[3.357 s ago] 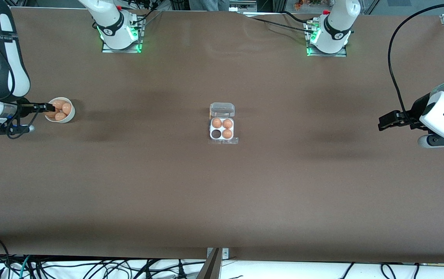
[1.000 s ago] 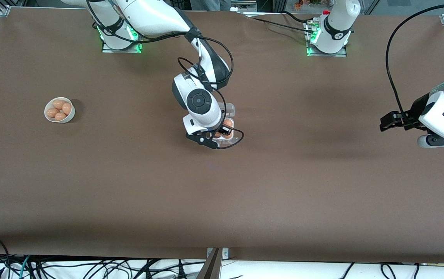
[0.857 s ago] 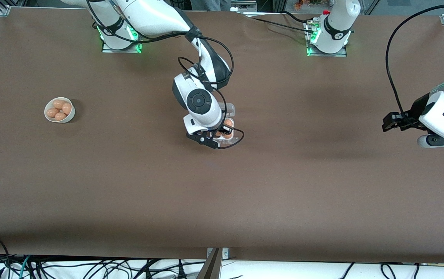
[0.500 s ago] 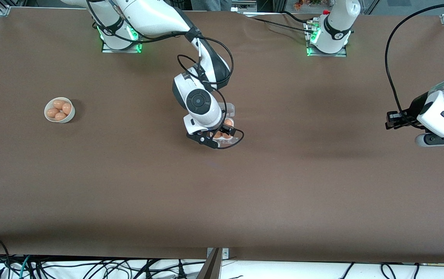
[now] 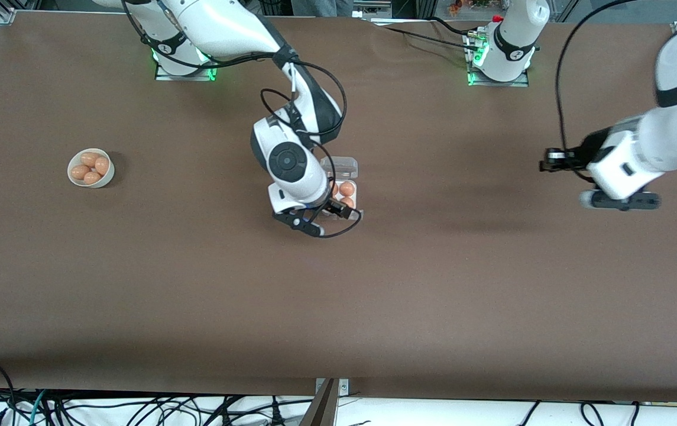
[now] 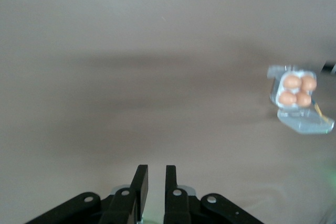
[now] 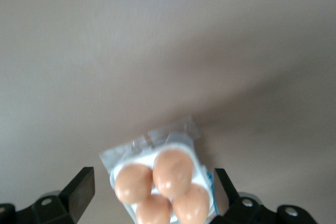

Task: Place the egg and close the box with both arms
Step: 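Fold the carton lid shut with the left gripper while the right withdraws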

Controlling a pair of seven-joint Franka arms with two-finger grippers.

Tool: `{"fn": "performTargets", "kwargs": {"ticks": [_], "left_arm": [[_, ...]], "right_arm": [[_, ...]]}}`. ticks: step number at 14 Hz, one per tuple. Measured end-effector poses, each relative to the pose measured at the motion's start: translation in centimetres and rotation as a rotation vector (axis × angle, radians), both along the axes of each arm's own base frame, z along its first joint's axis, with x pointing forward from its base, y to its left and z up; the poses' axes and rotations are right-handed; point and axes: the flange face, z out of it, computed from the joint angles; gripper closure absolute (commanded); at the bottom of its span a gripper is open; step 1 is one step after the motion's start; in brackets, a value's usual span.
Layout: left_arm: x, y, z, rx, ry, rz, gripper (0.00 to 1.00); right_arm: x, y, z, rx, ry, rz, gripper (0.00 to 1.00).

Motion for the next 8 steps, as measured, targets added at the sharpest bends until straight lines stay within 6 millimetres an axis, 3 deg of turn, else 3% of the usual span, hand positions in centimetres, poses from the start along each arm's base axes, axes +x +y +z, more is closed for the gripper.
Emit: {"fn": "performTargets", "kwargs": {"ticks": [4, 6, 8], "left_arm": [[-2.3, -11.8, -3.8, -0.026, 0.125, -0.023, 0.89], [-3.3, -15.3, -5.1, -0.064, 0.185, -0.006, 0.92], [-4.3, -18.1, -6.7, -0.057, 0.229, -0.021, 0.92]], "right_arm": [[3.5, -6.6, 3.1, -0.009, 0.052, 0.044, 0.00], [5.2, -11.2, 4.7, -0.014, 0.094, 0.062, 0.00], [6.4, -14.8, 5.1, -0.013, 0.113, 0.099, 0.00]]}}
